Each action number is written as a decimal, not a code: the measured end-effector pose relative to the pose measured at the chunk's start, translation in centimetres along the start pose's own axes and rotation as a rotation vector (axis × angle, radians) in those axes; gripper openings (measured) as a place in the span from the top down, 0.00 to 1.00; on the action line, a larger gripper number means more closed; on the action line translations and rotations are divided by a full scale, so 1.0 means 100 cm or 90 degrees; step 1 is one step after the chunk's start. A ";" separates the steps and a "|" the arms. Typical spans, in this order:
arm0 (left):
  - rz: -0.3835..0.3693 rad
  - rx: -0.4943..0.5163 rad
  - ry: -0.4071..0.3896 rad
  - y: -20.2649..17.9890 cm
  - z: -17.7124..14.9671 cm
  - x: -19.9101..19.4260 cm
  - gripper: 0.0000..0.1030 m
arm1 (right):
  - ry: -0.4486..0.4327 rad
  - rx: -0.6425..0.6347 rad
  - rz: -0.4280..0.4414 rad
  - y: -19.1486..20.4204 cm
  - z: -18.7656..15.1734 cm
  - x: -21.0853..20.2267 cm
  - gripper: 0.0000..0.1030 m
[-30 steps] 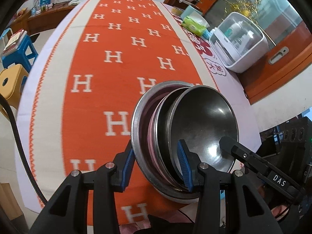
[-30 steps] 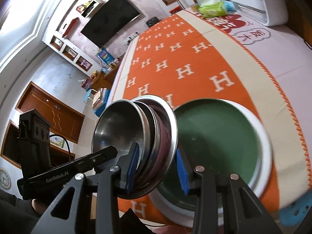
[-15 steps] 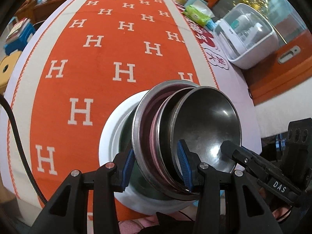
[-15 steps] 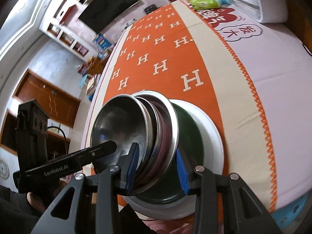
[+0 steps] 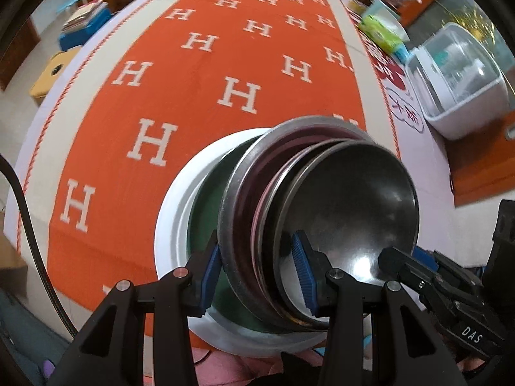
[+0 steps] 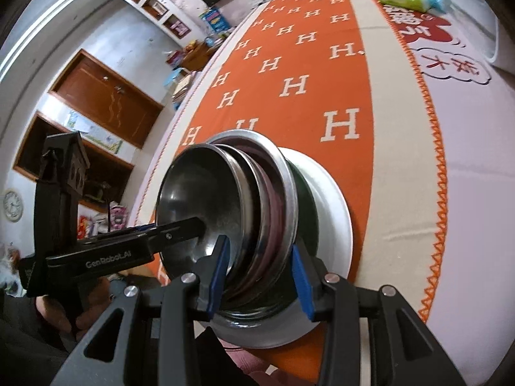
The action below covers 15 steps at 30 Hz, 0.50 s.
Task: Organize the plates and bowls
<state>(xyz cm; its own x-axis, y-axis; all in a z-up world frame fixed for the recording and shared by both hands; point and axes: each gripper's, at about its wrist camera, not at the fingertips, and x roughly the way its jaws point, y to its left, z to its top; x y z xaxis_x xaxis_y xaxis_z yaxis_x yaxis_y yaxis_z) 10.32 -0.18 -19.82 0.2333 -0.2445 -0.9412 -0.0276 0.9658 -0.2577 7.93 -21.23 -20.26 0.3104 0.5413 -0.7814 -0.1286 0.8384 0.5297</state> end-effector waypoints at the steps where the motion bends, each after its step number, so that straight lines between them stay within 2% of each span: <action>1: 0.005 -0.005 -0.004 0.000 -0.001 -0.001 0.59 | 0.002 -0.004 0.006 -0.001 0.000 0.000 0.62; 3: 0.019 -0.007 -0.001 -0.001 -0.003 -0.002 0.58 | 0.001 -0.009 0.014 -0.002 0.001 0.000 0.62; 10: 0.036 -0.001 -0.012 0.001 -0.002 -0.014 0.44 | -0.011 0.014 0.021 -0.004 -0.002 -0.002 0.62; 14: 0.019 0.009 -0.050 0.008 0.002 -0.030 0.42 | -0.040 0.030 0.009 -0.001 -0.005 -0.010 0.54; 15: 0.014 0.012 -0.055 0.010 0.002 -0.034 0.42 | -0.047 0.034 0.002 0.000 -0.005 -0.013 0.50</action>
<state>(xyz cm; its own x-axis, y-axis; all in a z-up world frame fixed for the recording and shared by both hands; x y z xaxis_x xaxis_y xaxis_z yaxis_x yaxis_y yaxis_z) 9.71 1.59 -16.84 0.3160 -0.2156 -0.9239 -0.0161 0.9725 -0.2325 7.02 -21.85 -19.40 0.3796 0.5362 -0.7539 -0.0806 0.8310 0.5504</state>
